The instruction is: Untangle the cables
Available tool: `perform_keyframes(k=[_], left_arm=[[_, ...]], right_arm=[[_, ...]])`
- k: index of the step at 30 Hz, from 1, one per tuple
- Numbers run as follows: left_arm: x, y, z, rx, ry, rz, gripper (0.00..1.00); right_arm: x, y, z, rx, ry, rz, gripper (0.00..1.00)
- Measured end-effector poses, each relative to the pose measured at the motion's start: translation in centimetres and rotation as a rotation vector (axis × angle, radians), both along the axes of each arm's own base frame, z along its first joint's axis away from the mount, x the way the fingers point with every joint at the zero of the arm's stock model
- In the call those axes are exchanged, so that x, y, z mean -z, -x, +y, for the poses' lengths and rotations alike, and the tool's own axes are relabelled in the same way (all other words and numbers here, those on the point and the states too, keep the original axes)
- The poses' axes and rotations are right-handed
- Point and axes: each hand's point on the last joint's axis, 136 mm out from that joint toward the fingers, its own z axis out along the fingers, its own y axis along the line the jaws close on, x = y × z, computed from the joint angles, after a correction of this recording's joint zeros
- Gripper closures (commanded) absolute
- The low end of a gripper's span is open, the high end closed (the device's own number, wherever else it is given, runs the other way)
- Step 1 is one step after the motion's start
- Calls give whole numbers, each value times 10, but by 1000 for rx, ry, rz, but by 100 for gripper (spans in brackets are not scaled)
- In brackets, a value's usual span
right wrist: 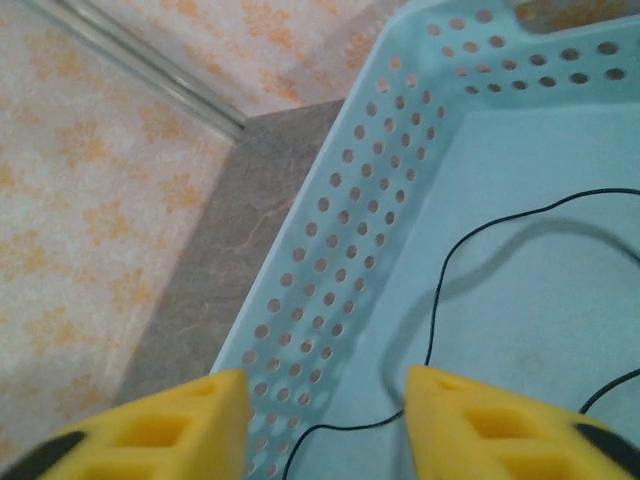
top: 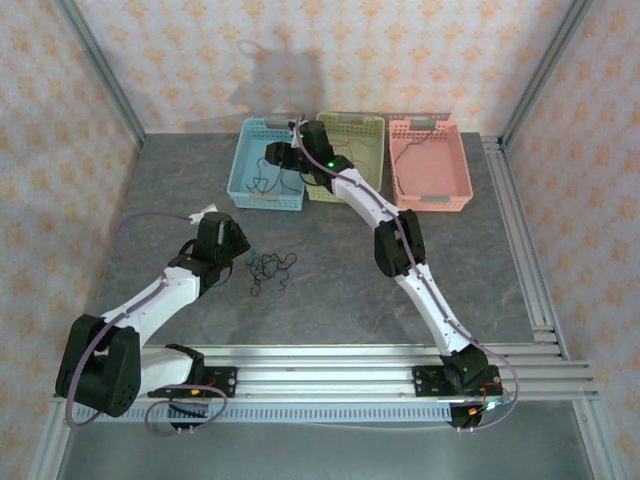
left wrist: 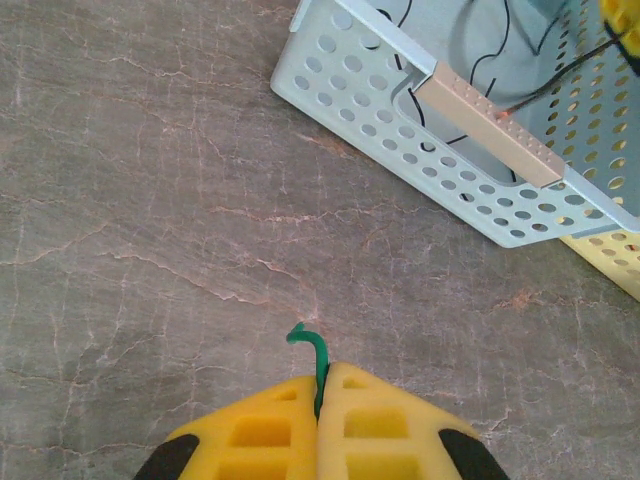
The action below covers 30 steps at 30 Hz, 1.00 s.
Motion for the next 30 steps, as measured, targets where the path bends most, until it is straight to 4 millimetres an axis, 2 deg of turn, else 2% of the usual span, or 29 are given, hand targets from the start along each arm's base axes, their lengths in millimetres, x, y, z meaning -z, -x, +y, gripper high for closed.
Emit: perform_keyframes(k=[4, 7, 11, 15, 18, 21, 23, 25, 26, 28, 30], left_arm=[[0, 0, 0, 0, 0, 0, 100], [0, 0, 0, 0, 0, 0, 100], [-1, -1, -2, 7, 7, -8, 100], [-7, -5, -13, 58, 42, -38, 100], [-13, -6, -27, 127, 69, -69, 100], [-21, -5, -50, 221, 89, -97, 100], [-25, -2, -67, 288, 93, -105, 100], [-32, -2, -85, 357, 89, -119, 100], [-37, -2, -94, 389, 83, -129, 100], [-47, -2, -109, 447, 75, -153, 100], [-53, -3, -114, 470, 60, -173, 100]], right_arm=[[8, -5, -8, 45, 43, 2, 43], [17, -5, -13, 60, 90, 16, 45], [17, 10, -23, 39, 167, 39, 52], [-11, 49, -48, -1, 241, 33, 53], [-45, 90, -74, -33, 265, -49, 53], [-79, 128, -98, -57, 260, -181, 52], [-88, 149, -110, -69, 255, -264, 52], [-80, 164, -118, -90, 263, -315, 52], [-69, 170, -120, -108, 272, -331, 52], [-37, 181, -122, -153, 299, -340, 52], [-2, 194, -125, -202, 327, -324, 52]])
